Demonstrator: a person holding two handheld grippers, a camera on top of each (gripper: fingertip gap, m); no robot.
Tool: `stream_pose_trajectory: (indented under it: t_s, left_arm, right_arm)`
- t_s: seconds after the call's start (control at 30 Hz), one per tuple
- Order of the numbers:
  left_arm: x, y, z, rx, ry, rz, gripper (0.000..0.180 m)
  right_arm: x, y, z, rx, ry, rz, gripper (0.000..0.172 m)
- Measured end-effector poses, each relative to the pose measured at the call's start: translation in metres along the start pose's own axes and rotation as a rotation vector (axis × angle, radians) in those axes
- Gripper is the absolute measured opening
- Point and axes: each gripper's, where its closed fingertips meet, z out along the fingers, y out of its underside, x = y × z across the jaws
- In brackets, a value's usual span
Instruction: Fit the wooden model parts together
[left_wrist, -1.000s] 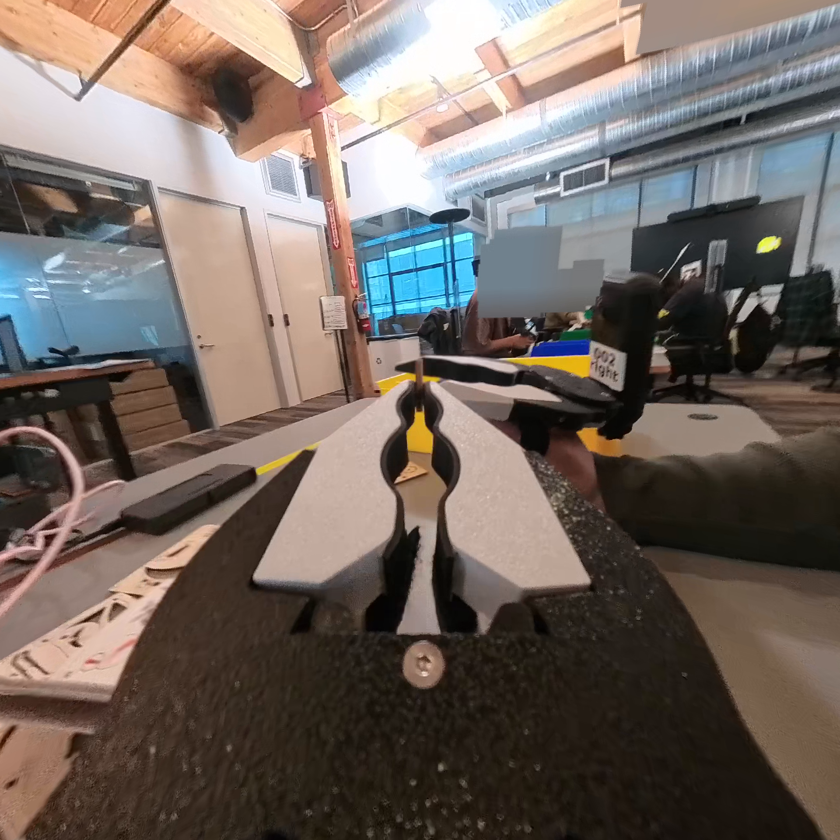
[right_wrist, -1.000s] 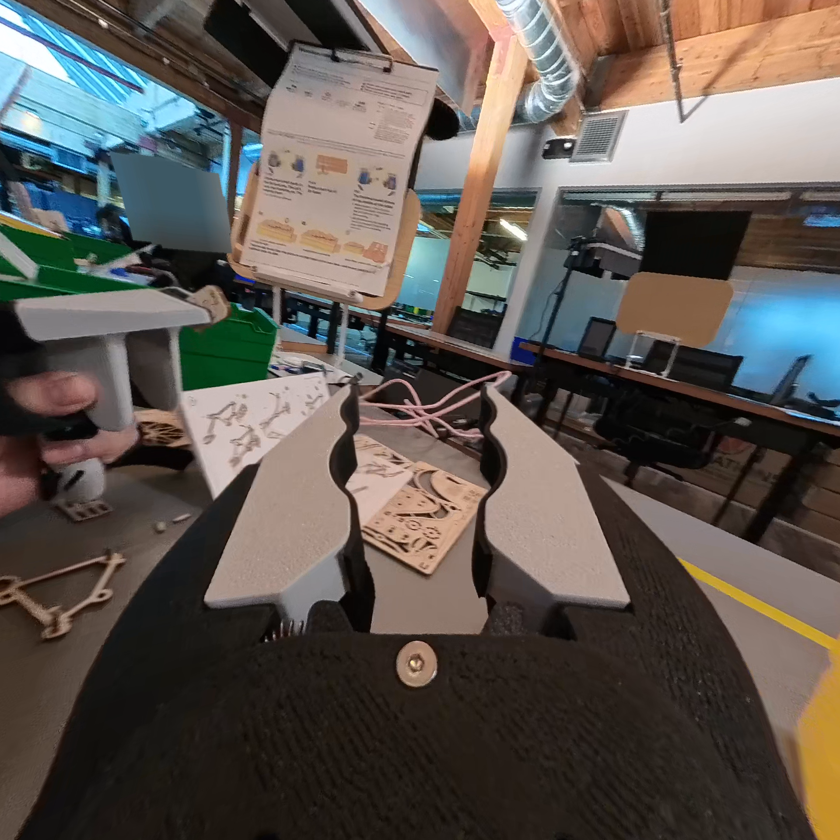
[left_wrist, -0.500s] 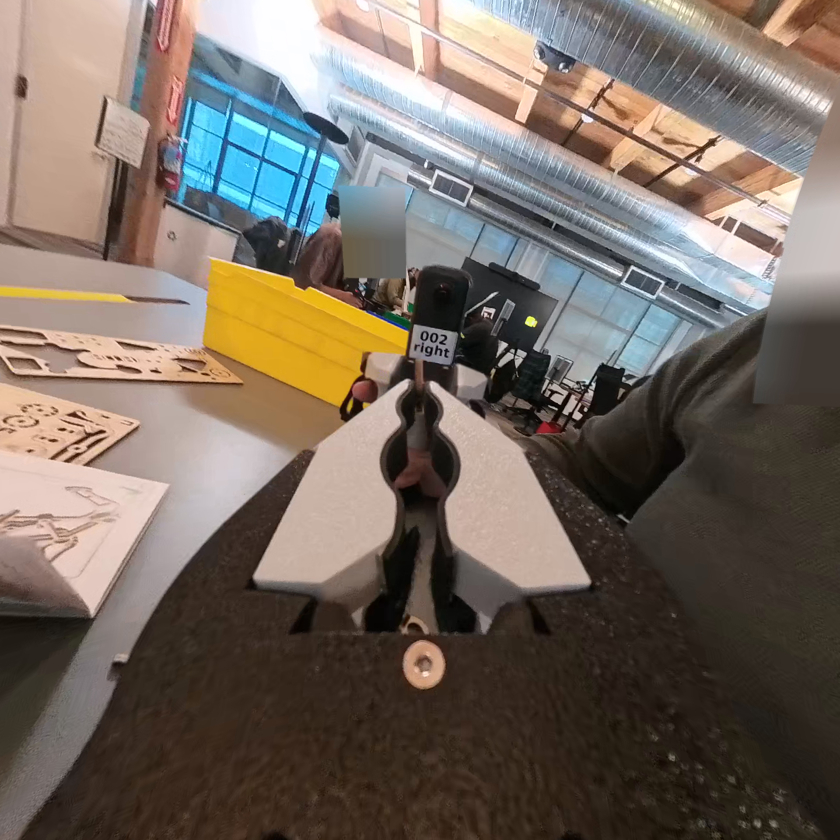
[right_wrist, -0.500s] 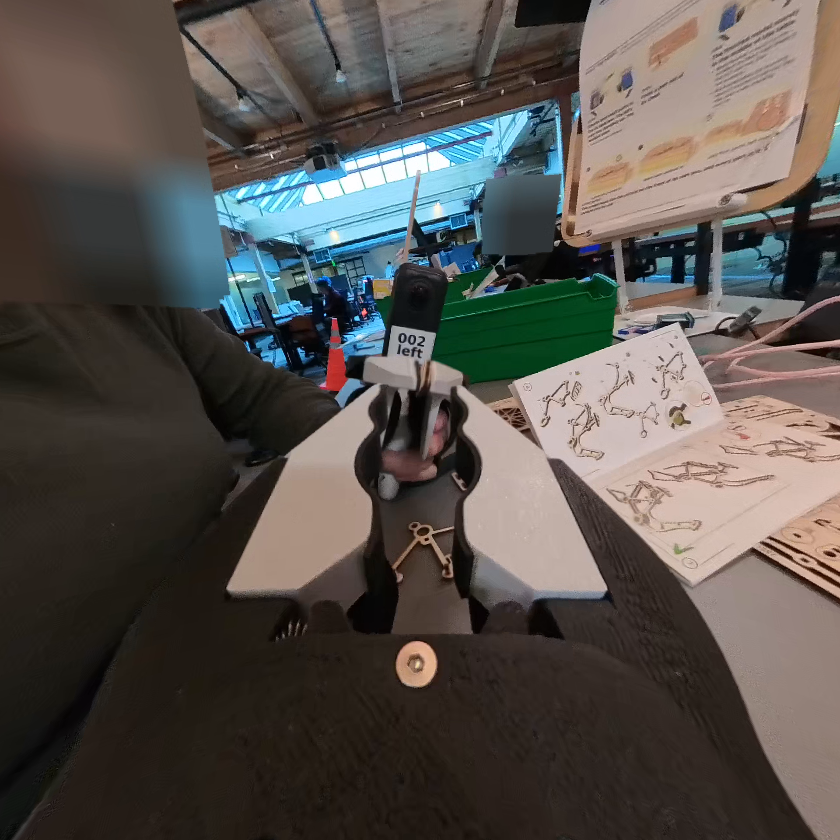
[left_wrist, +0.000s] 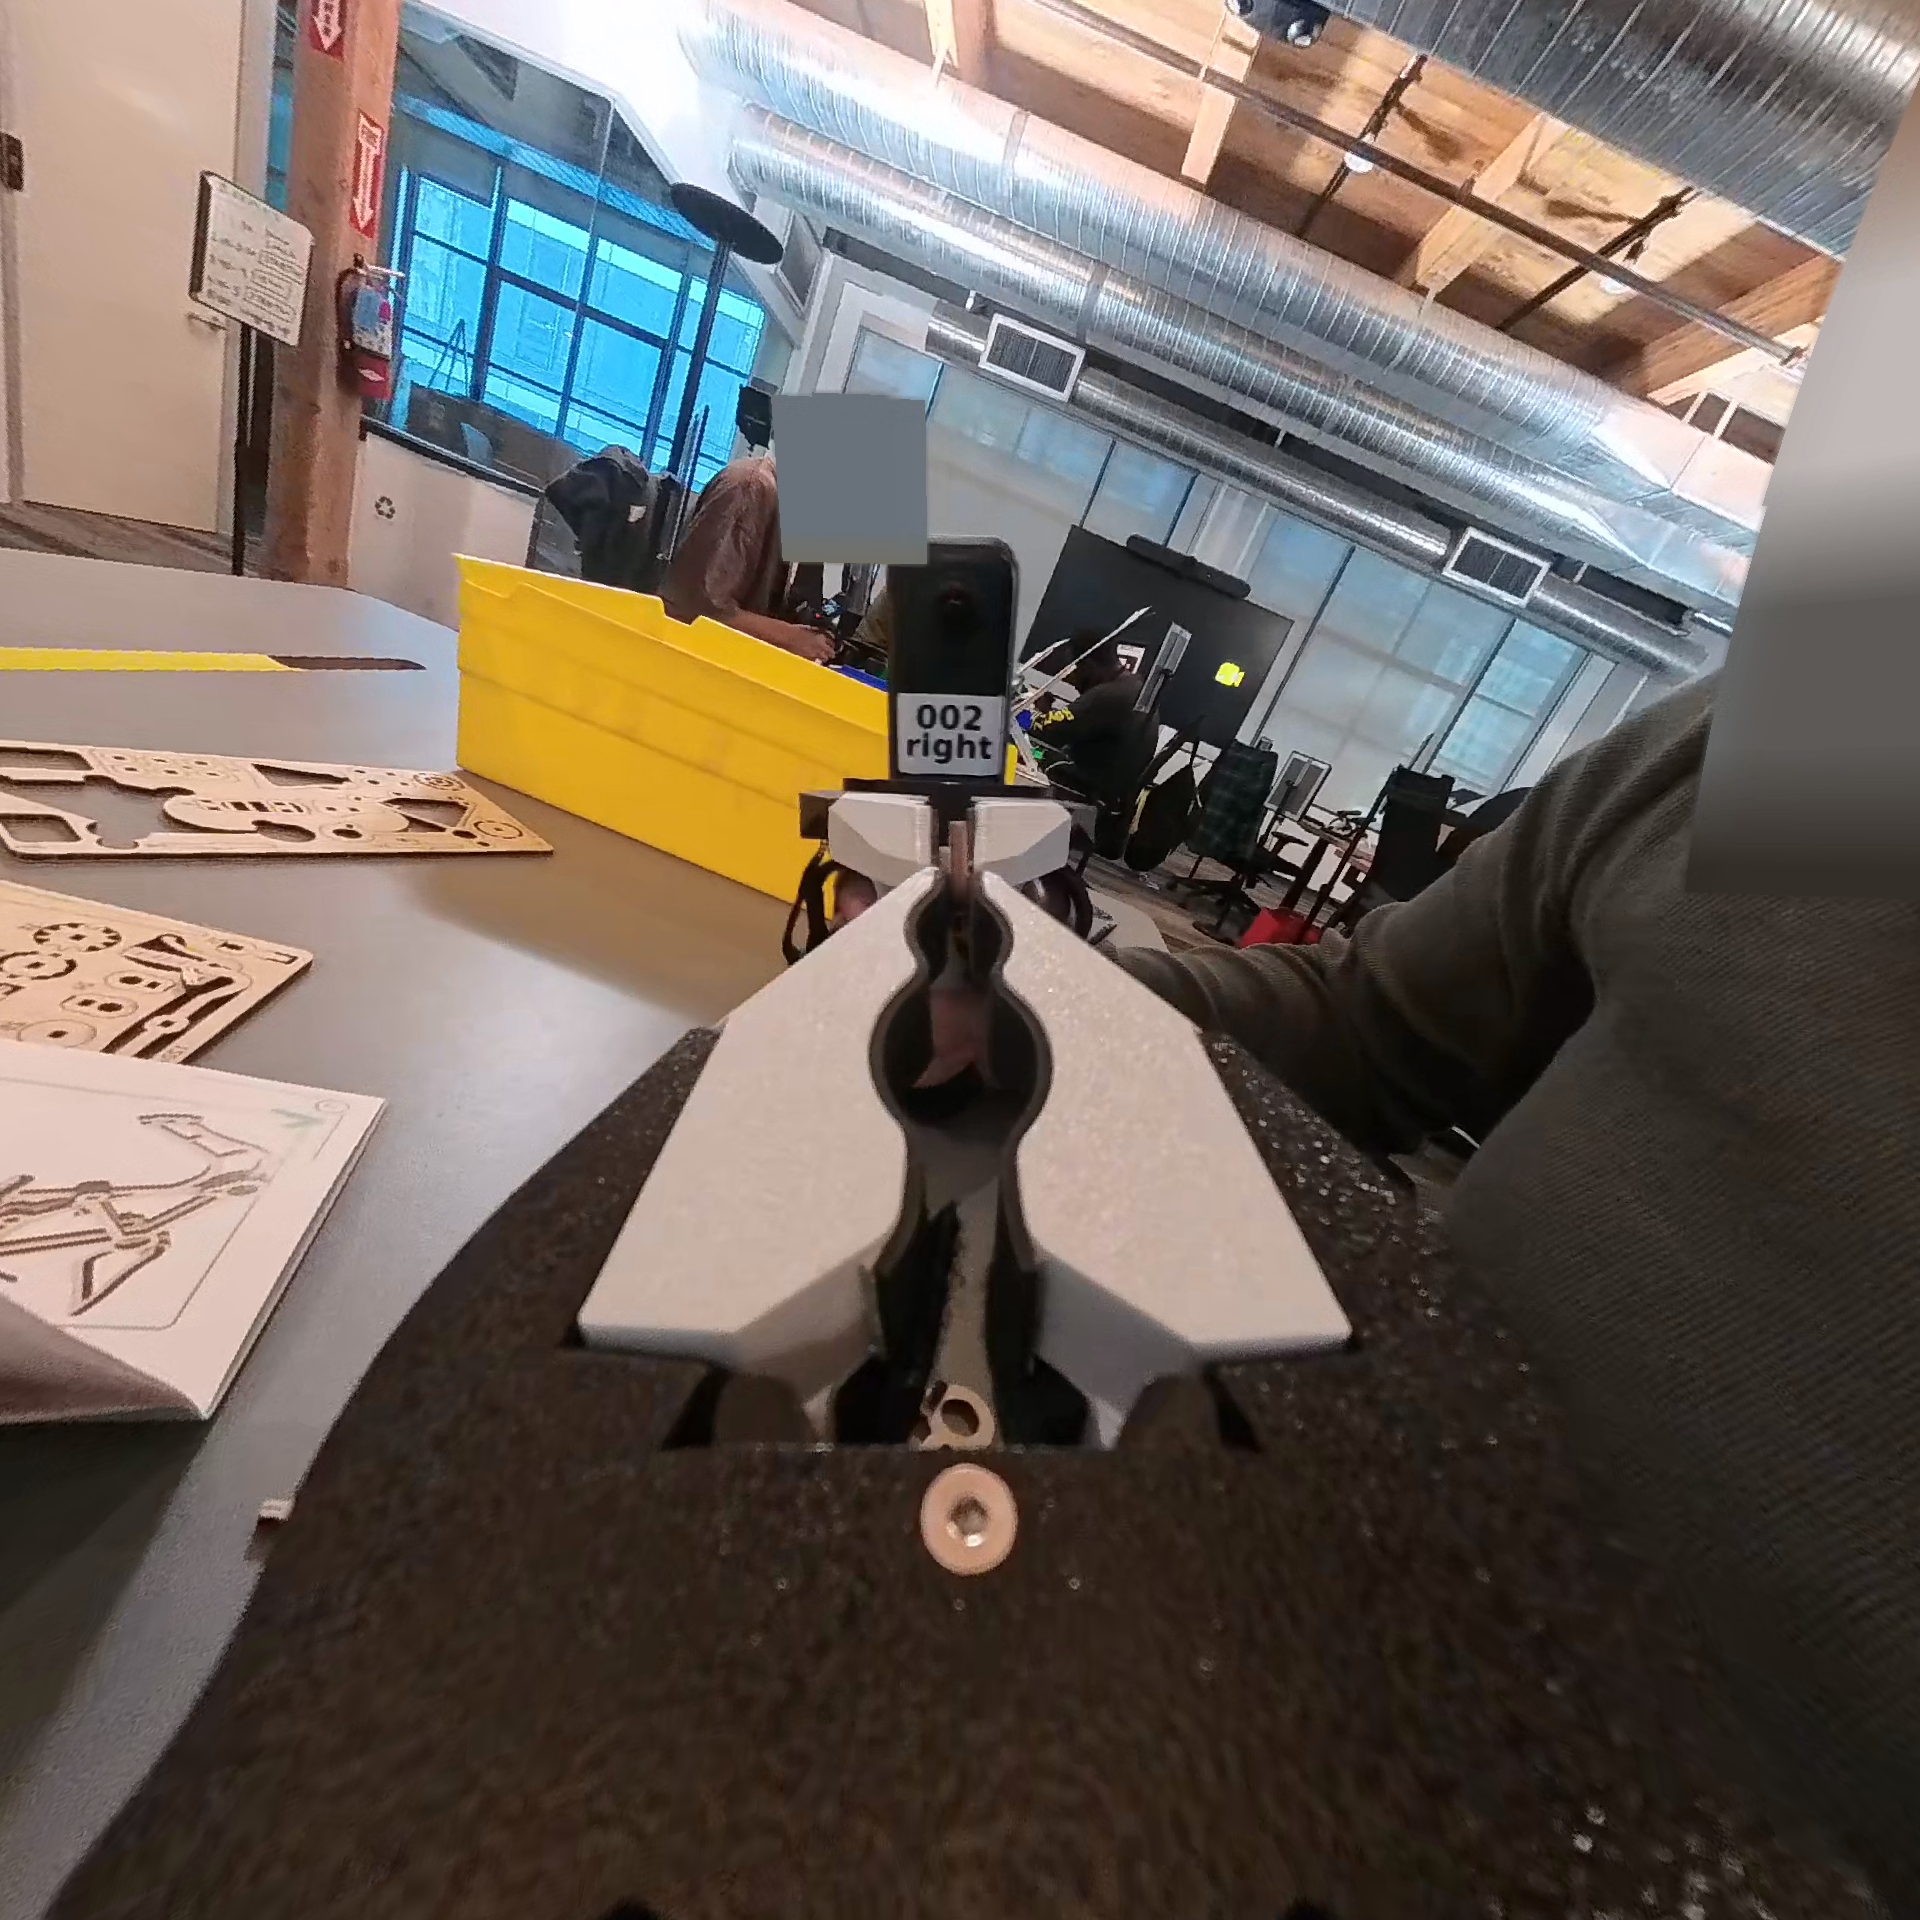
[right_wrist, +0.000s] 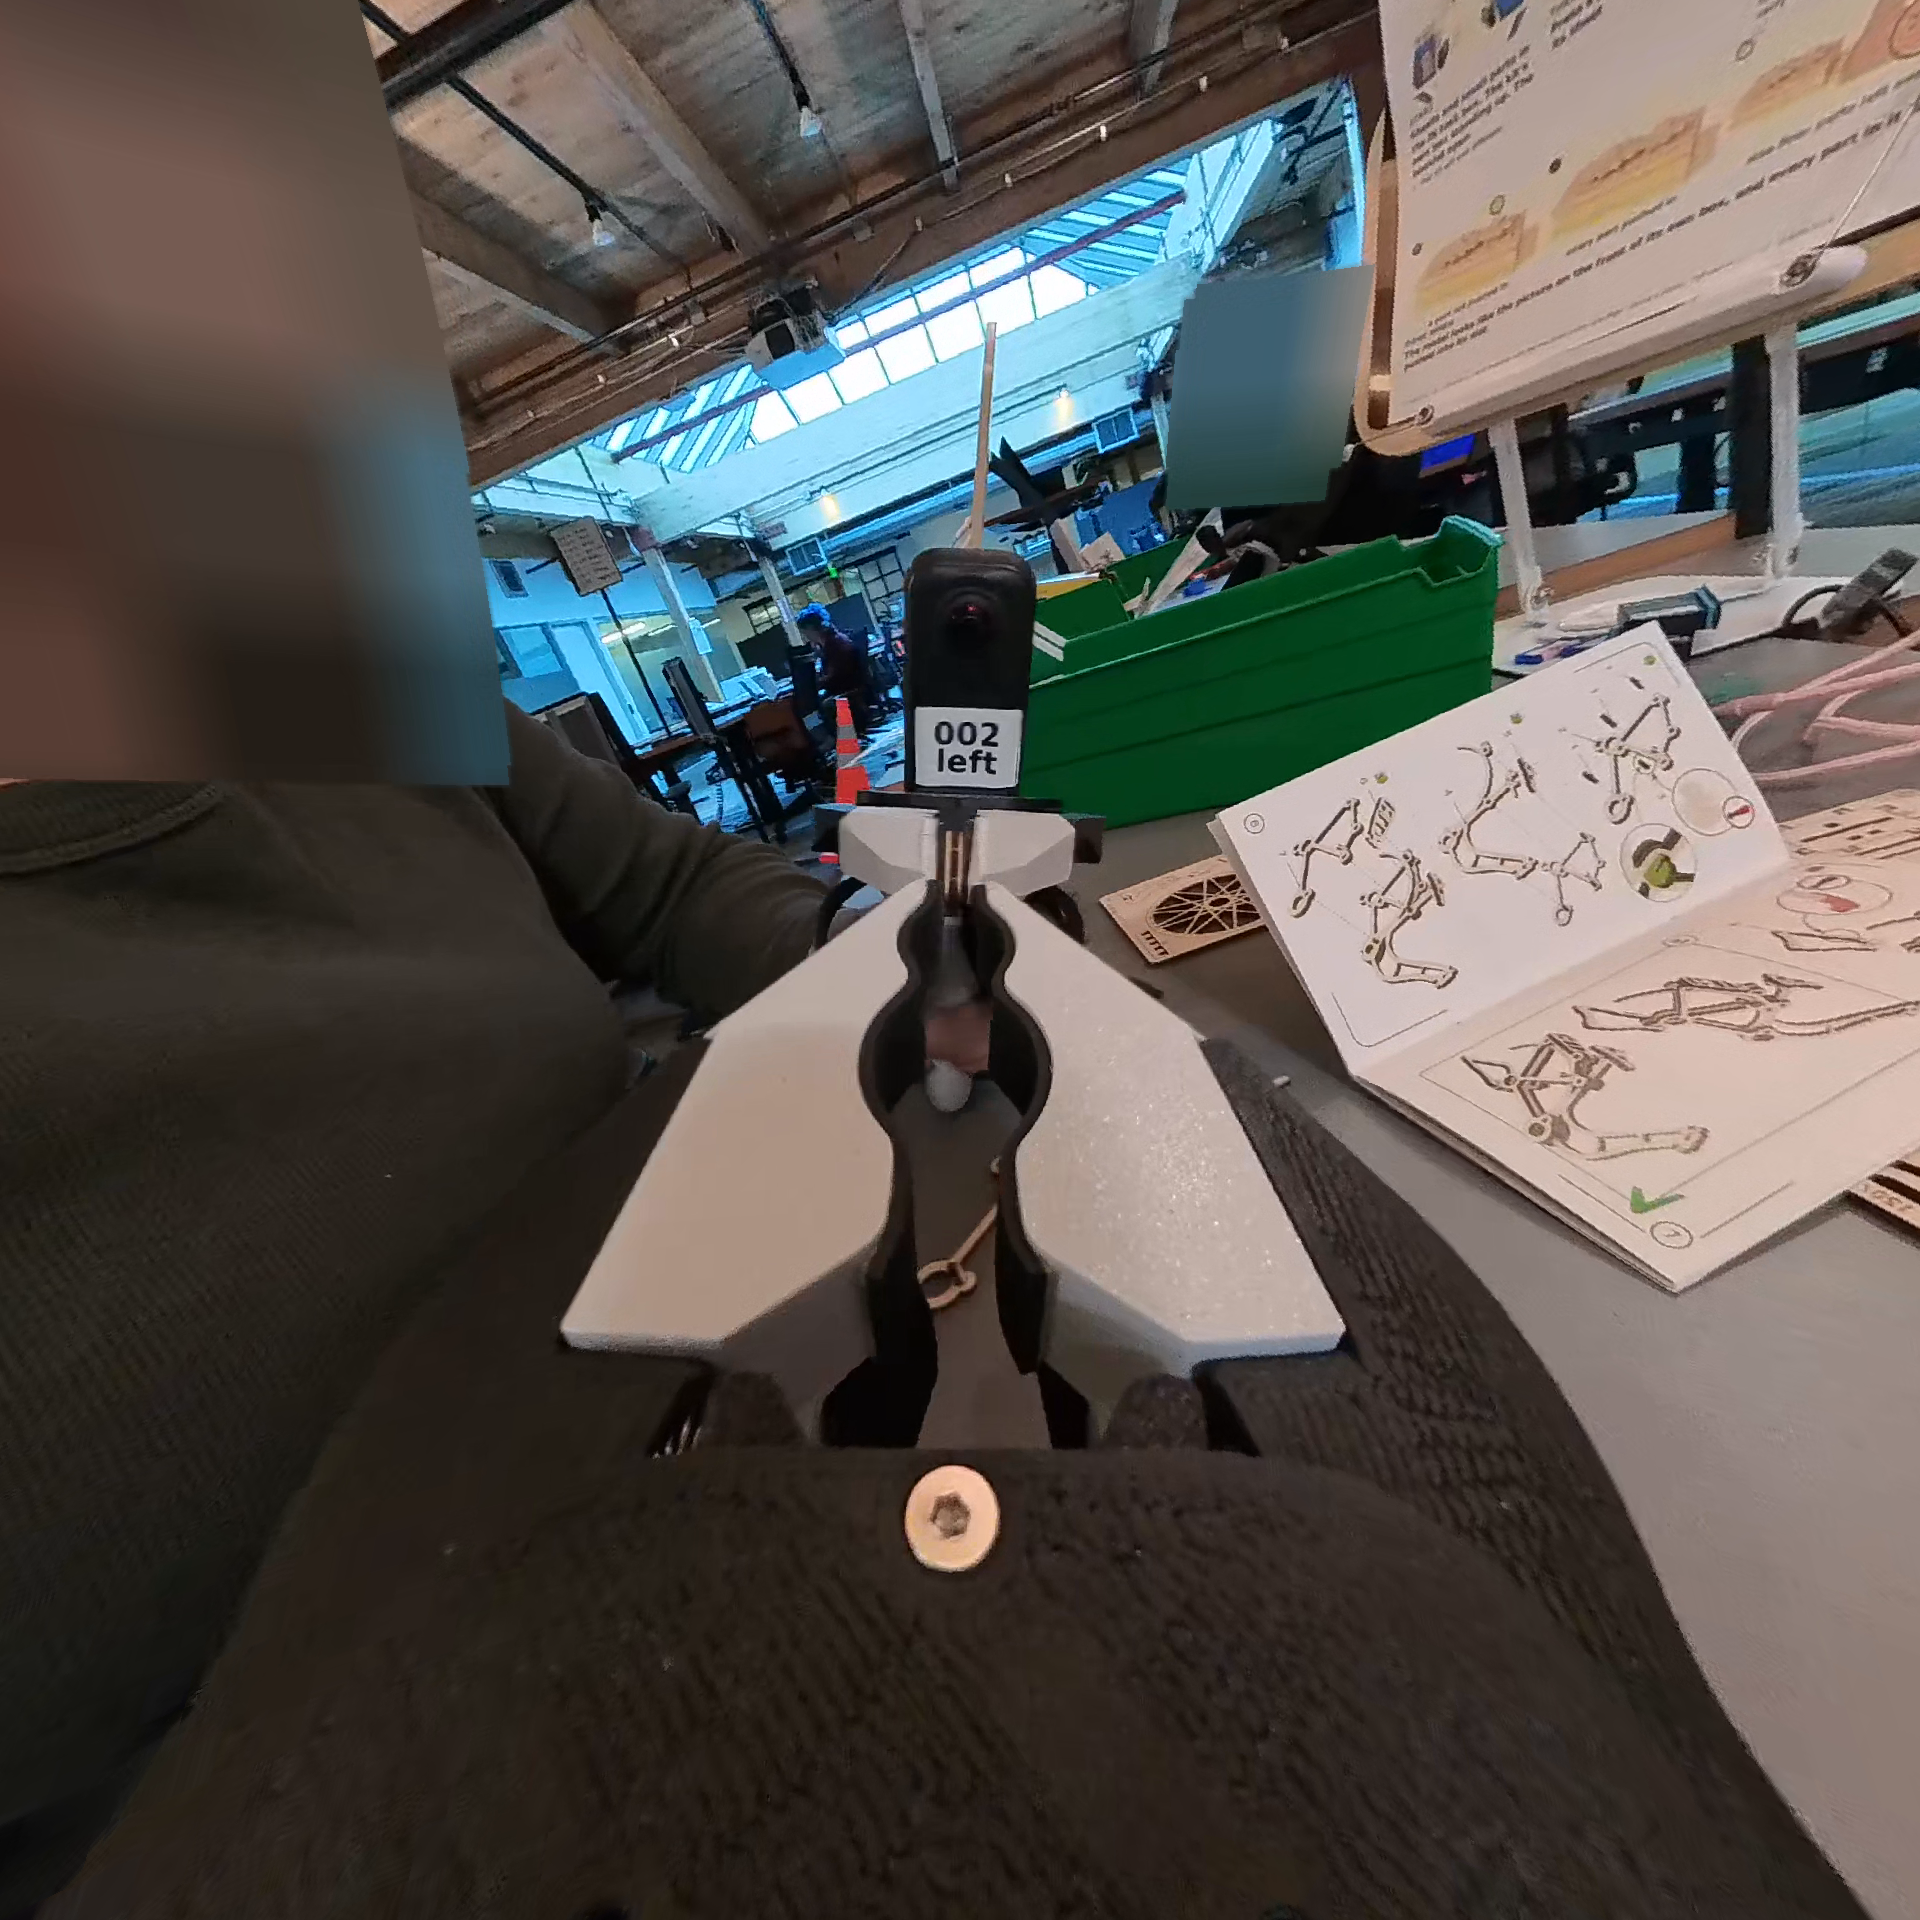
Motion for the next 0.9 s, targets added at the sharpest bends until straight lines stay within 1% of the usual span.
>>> stream_pose_trajectory:
  t_s: [0.1, 0.2, 0.3, 0.37, 0.57, 0.67, 0.83, 0.9]
  left_arm:
    - [0.001, -0.001, 0.000, 0.006, 0.010, 0.001, 0.002]
    - [0.002, -0.003, 0.000, 0.010, 0.031, 0.004, 0.014]
    - [0.002, -0.004, -0.001, 0.022, 0.025, 0.008, 0.009]
    - [-0.001, -0.005, -0.001, 0.025, 0.015, -0.008, 0.002]
    - [-0.003, -0.005, -0.001, 0.028, 0.032, -0.065, 0.003]
    - [-0.004, -0.004, 0.000, 0.022, 0.022, -0.052, 0.004]
    - [-0.009, -0.002, 0.000, 0.007, -0.044, -0.006, 0.001]
    - [-0.011, -0.001, 0.000, 0.000, -0.048, -0.021, 0.000]
  right_arm:
    - [-0.001, -0.002, -0.001, 0.017, -0.024, 0.047, 0.000]
    - [0.000, -0.005, -0.001, 0.049, -0.035, 0.099, 0.001]
    - [0.003, -0.010, -0.003, 0.094, -0.045, 0.155, 0.001]
    - [0.003, -0.010, -0.003, 0.102, -0.057, 0.176, 0.001]
    - [0.006, -0.009, -0.003, 0.113, -0.048, 0.198, 0.000]
    - [0.006, -0.008, -0.002, 0.109, -0.046, 0.207, 0.000]
    - [0.010, -0.007, -0.002, 0.107, -0.023, 0.210, 0.000]
    - [0.011, -0.006, -0.002, 0.103, 0.005, 0.187, 0.001]
